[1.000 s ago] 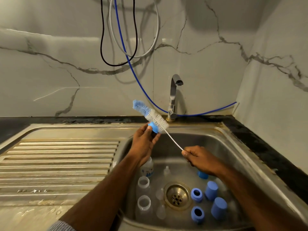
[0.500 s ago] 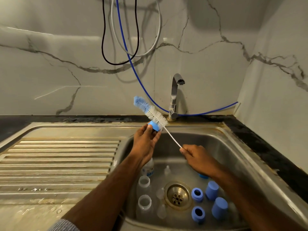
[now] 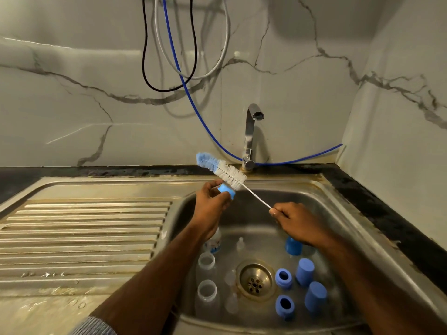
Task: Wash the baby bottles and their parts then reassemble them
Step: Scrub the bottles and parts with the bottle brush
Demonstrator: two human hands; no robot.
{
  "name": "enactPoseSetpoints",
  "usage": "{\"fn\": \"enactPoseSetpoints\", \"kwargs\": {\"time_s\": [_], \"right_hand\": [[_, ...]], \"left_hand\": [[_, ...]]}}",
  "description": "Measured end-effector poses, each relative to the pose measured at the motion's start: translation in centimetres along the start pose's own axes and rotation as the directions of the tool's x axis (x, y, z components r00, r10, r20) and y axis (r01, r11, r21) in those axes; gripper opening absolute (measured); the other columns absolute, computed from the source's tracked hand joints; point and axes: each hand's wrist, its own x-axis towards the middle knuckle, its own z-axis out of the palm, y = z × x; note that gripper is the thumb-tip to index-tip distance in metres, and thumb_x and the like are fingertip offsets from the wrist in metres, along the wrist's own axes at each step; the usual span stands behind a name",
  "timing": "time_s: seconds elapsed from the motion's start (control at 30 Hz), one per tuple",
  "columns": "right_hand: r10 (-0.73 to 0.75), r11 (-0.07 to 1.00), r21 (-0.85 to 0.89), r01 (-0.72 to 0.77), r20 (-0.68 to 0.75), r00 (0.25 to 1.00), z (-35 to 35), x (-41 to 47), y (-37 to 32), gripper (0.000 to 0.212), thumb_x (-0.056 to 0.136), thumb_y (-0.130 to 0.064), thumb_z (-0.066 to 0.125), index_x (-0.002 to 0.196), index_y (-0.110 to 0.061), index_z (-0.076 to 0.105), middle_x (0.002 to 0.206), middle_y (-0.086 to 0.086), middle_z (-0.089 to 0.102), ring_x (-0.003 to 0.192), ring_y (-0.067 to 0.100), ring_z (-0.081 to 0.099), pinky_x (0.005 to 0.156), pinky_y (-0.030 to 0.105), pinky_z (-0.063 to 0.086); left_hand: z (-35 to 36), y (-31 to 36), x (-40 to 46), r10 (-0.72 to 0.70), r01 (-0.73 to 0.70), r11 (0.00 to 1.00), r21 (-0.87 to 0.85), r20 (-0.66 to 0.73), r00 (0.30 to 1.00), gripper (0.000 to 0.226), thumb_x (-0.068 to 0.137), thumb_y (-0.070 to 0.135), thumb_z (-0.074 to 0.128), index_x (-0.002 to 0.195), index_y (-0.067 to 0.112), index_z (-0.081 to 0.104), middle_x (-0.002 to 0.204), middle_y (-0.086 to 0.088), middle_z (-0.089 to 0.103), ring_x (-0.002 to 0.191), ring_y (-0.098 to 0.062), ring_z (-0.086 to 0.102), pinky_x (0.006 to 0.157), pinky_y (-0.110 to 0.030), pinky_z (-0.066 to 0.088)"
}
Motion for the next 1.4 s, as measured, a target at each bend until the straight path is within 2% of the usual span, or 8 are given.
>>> {"fn": "enactPoseSetpoints", "kwargs": {"time_s": [0.2, 0.33, 0.43, 0.73, 1.0, 1.13, 1.23, 1.4], "right_hand": [[0.256, 0.889, 0.303, -0.343, 0.292, 0.921, -3.6, -1.5, 2.2, 0.037, 0.105, -0.035, 0.047, 0.074, -0.018, 0.056, 0.053, -0.006, 0.046, 0.039, 0.006, 0.033, 0.038, 0.020, 0.028], [0.328, 0.797, 0.356, -0.487, 0.423, 0.845, -4.7, -2.4, 3.1, 0.035, 0.104, -0.042, 0.045, 0.079, -0.021, 0.056, 0.052, -0.007, 0.042, 0.041, 0.007, 0.025, 0.040, 0.019, 0.017], [0.373, 0.767, 0.367, -0.527, 0.414, 0.830, -4.6, -2.5, 3.4, 0.035, 0.104, -0.042, 0.045, 0.081, -0.020, 0.057, 0.051, -0.006, 0.043, 0.041, 0.007, 0.024, 0.042, 0.020, 0.015], [0.358, 0.733, 0.417, -0.538, 0.436, 0.826, -4.4, -2.0, 4.4, 0.036, 0.104, -0.043, 0.046, 0.080, -0.019, 0.057, 0.052, -0.006, 0.043, 0.040, 0.006, 0.025, 0.039, 0.020, 0.017], [0.342, 0.740, 0.424, -0.522, 0.430, 0.835, -3.7, -1.5, 4.7, 0.036, 0.104, -0.044, 0.046, 0.080, -0.019, 0.057, 0.051, -0.006, 0.042, 0.040, 0.006, 0.025, 0.038, 0.018, 0.017], [0.344, 0.743, 0.423, -0.518, 0.422, 0.839, -3.9, -1.4, 4.6, 0.037, 0.104, -0.044, 0.045, 0.080, -0.019, 0.057, 0.052, -0.005, 0.042, 0.040, 0.006, 0.025, 0.039, 0.018, 0.017], [0.349, 0.744, 0.415, -0.524, 0.427, 0.834, -4.0, -1.5, 4.4, 0.038, 0.105, -0.043, 0.044, 0.078, -0.020, 0.056, 0.053, -0.005, 0.041, 0.039, 0.006, 0.024, 0.039, 0.019, 0.017], [0.353, 0.748, 0.409, -0.522, 0.421, 0.836, -4.2, -1.6, 4.1, 0.037, 0.105, -0.042, 0.044, 0.078, -0.020, 0.056, 0.053, -0.005, 0.040, 0.039, 0.006, 0.025, 0.039, 0.020, 0.018]], "left_hand": [[1.0, -2.2, -0.3, 0.008, -0.041, 0.923, 0.382, 0.088, 0.996, 0.044, 0.080, -0.004, 0.078, 0.117, 0.014, 0.066, 0.115, -0.005, 0.070, 0.104, -0.016, 0.070, 0.094, -0.035, 0.059], [2.5, -4.0, 0.0, -0.023, -0.177, 0.694, 0.698, 0.266, 0.964, 0.047, 0.072, 0.011, 0.089, 0.113, 0.018, 0.070, 0.107, 0.009, 0.071, 0.098, -0.004, 0.069, 0.073, -0.011, 0.053], [4.1, -5.5, 1.0, -0.073, -0.258, 0.512, 0.819, 0.341, 0.937, 0.049, 0.070, 0.009, 0.090, 0.115, 0.013, 0.072, 0.111, 0.002, 0.072, 0.103, -0.010, 0.068, 0.087, -0.021, 0.055], [7.9, -11.8, 3.6, -0.188, -0.379, 0.321, 0.868, 0.450, 0.873, 0.034, 0.069, 0.006, 0.088, 0.101, 0.003, 0.075, 0.114, -0.012, 0.067, 0.099, -0.025, 0.064, 0.082, -0.028, 0.050], [6.8, -14.5, 4.3, -0.176, -0.415, 0.285, 0.864, 0.473, 0.863, 0.025, 0.073, 0.006, 0.084, 0.095, 0.003, 0.072, 0.109, -0.011, 0.065, 0.096, -0.025, 0.064, 0.079, -0.030, 0.052], [8.2, -14.0, 4.1, -0.089, -0.448, 0.365, 0.816, 0.509, 0.856, 0.043, 0.067, 0.008, 0.088, 0.105, 0.008, 0.069, 0.104, -0.003, 0.055, 0.095, -0.024, 0.058, 0.073, -0.024, 0.042], [10.0, -13.9, 4.0, -0.167, -0.487, 0.375, 0.789, 0.575, 0.801, 0.063, 0.067, 0.018, 0.092, 0.123, 0.010, 0.064, 0.122, -0.010, 0.061, 0.112, -0.026, 0.058, 0.091, -0.032, 0.046], [12.2, -15.4, 3.0, -0.232, -0.575, 0.147, 0.804, 0.594, 0.770, 0.059, 0.083, 0.029, 0.078, 0.136, 0.019, 0.056, 0.147, -0.006, 0.047, 0.136, -0.029, 0.037, 0.106, -0.042, 0.028]]}}
